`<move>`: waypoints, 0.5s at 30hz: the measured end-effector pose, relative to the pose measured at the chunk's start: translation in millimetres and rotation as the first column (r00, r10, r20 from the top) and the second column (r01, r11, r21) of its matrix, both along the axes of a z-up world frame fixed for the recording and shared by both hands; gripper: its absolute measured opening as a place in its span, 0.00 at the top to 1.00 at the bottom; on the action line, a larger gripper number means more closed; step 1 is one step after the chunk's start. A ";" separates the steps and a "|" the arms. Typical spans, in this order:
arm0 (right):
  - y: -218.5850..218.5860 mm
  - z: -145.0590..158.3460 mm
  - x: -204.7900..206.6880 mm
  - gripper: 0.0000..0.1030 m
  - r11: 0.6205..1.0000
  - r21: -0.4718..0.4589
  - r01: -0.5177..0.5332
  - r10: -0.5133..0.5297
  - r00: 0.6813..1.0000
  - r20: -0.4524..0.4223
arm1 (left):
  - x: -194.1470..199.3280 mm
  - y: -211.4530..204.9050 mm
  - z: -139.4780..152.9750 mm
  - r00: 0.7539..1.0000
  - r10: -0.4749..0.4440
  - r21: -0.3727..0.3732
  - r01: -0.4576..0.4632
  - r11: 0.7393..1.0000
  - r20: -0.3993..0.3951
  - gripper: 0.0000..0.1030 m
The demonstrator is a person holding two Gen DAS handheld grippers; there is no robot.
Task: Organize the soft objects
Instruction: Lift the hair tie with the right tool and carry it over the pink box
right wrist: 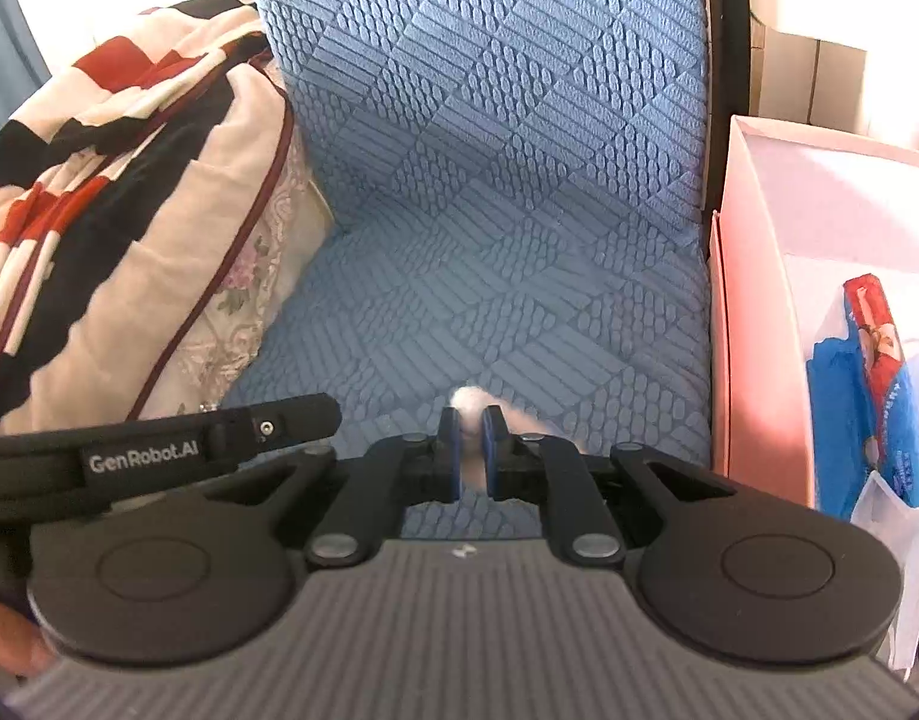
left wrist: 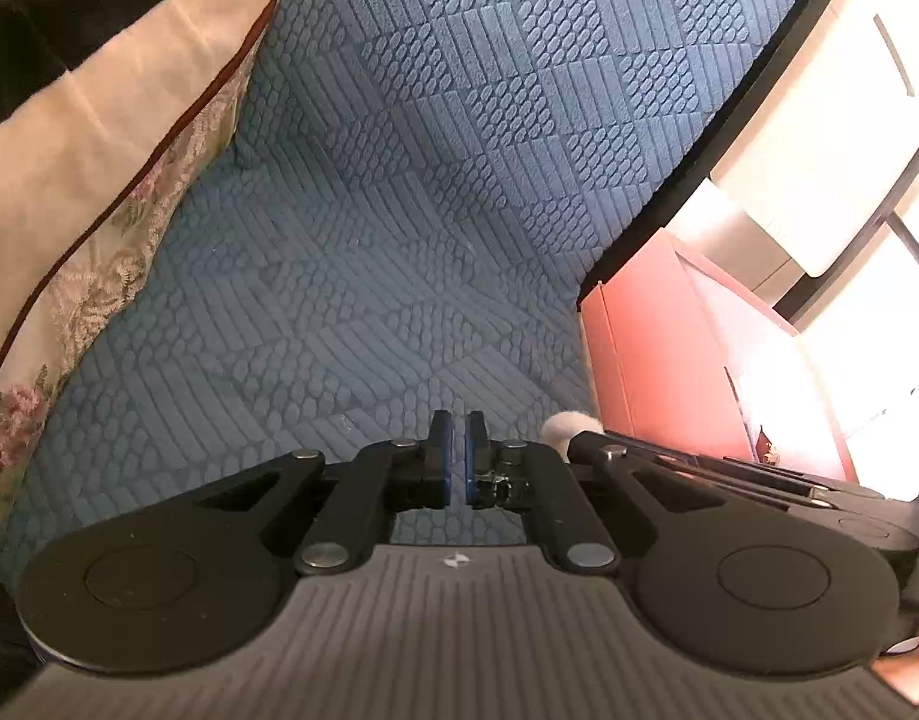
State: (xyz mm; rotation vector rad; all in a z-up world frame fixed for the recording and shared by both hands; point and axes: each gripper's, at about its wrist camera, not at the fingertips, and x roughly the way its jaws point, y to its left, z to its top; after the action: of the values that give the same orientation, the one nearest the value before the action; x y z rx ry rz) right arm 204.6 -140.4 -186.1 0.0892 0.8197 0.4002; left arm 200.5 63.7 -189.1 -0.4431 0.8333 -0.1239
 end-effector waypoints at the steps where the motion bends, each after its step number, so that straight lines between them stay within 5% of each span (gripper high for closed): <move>1: -1.3 2.1 -1.1 0.89 1.000 0.001 -0.001 0.001 1.000 0.004 | -1.2 -0.1 1.4 1.000 0.002 -0.003 -0.002 1.000 0.003 0.97; 15: -36.6 61.1 -8.8 0.89 0.999 0.031 0.043 -0.046 0.994 0.094 | 7.4 -31.1 59.0 0.996 -0.024 -0.022 0.026 0.999 0.088 0.97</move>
State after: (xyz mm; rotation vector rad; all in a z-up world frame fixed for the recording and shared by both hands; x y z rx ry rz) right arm 195.7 -177.0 -125.0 0.1145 0.7168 0.3716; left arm 207.8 32.6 -130.0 -0.4460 0.7518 -0.1751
